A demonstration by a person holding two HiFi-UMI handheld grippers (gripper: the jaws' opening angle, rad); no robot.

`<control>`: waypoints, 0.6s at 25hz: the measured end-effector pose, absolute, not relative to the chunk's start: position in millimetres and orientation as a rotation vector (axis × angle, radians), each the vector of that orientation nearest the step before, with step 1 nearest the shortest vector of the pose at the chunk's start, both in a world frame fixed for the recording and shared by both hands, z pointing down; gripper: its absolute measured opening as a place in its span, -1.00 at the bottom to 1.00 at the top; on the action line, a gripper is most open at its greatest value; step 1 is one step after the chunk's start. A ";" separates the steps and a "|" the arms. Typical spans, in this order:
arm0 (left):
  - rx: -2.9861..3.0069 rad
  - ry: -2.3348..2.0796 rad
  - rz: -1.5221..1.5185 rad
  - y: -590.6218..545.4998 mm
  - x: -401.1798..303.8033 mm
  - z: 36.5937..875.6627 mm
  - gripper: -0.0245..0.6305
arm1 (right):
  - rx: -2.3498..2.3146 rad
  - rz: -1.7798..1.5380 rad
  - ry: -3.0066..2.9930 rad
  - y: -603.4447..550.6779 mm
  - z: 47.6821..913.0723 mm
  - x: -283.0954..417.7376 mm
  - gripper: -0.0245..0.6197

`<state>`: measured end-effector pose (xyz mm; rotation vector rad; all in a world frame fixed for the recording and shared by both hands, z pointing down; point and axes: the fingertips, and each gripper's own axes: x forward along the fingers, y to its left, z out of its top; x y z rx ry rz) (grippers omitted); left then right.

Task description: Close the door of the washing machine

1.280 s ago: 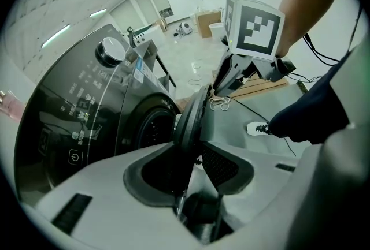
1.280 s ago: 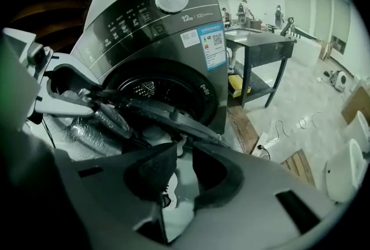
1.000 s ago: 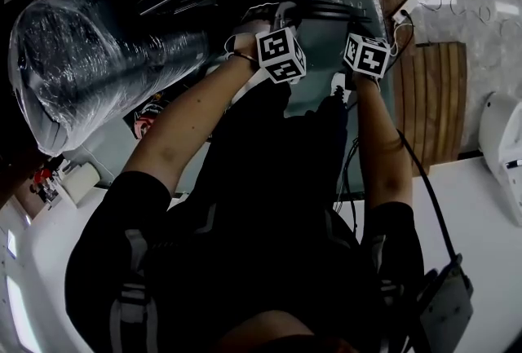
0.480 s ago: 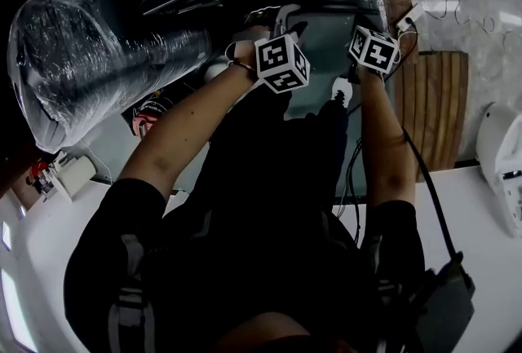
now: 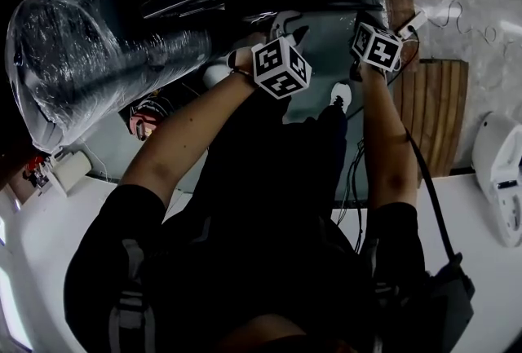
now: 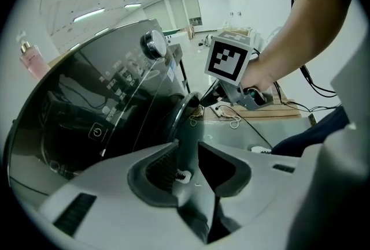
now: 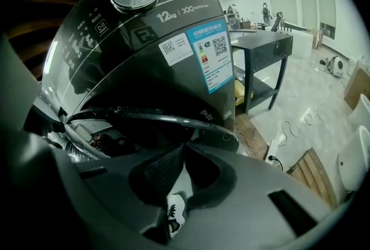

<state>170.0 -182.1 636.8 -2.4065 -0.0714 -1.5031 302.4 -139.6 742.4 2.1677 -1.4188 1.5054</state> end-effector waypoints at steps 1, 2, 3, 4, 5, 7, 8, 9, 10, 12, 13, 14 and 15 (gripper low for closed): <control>-2.410 -0.062 -1.509 -184.0 169.4 639.5 -0.62 | 2.171 1.517 -1.416 -141.0 743.0 303.4 -0.88; -2.416 -0.048 -1.516 -186.2 169.0 642.1 -0.75 | 2.172 1.521 -1.417 -142.9 743.2 304.7 -0.88; -2.424 -0.033 -1.524 -188.5 168.7 644.4 -0.78 | 2.171 1.519 -1.422 -145.0 743.0 305.9 -0.88; -2.431 -0.019 -1.533 -190.7 168.4 646.3 -0.78 | 2.167 1.519 -1.425 -147.0 742.6 306.7 -0.88; -2.435 -0.008 -1.542 -192.6 168.3 647.9 -0.78 | 2.164 1.520 -1.432 -149.1 742.3 307.2 -0.88; -2.438 0.007 -1.553 -195.8 168.8 650.7 -0.78 | 2.166 1.503 -1.460 -154.8 741.8 309.6 -0.88; -2.440 0.013 -1.557 -197.5 169.2 652.0 -0.78 | 2.168 1.496 -1.466 -156.9 741.7 311.1 -0.88; -2.443 0.018 -1.559 -199.3 169.5 653.0 -0.78 | 2.169 1.492 -1.466 -158.2 742.1 312.2 -0.88; -2.447 0.021 -1.560 -200.7 169.9 653.8 -0.78 | 2.169 1.486 -1.464 -159.6 742.6 313.2 -0.88; -2.450 0.033 -1.547 -202.8 171.1 654.0 -0.78 | 2.165 1.484 -1.459 -161.9 742.9 313.7 -0.90; -2.450 0.045 -1.539 -204.0 171.9 654.0 -0.82 | 2.165 1.494 -1.457 -162.6 742.7 313.4 -0.90; -2.455 0.060 -1.538 -205.1 172.3 654.4 -0.85 | 2.166 1.502 -1.458 -162.9 741.7 313.5 -0.91; -2.466 0.073 -1.543 -206.0 172.1 655.1 -0.86 | 2.167 1.495 -1.466 -163.3 740.7 315.0 -0.91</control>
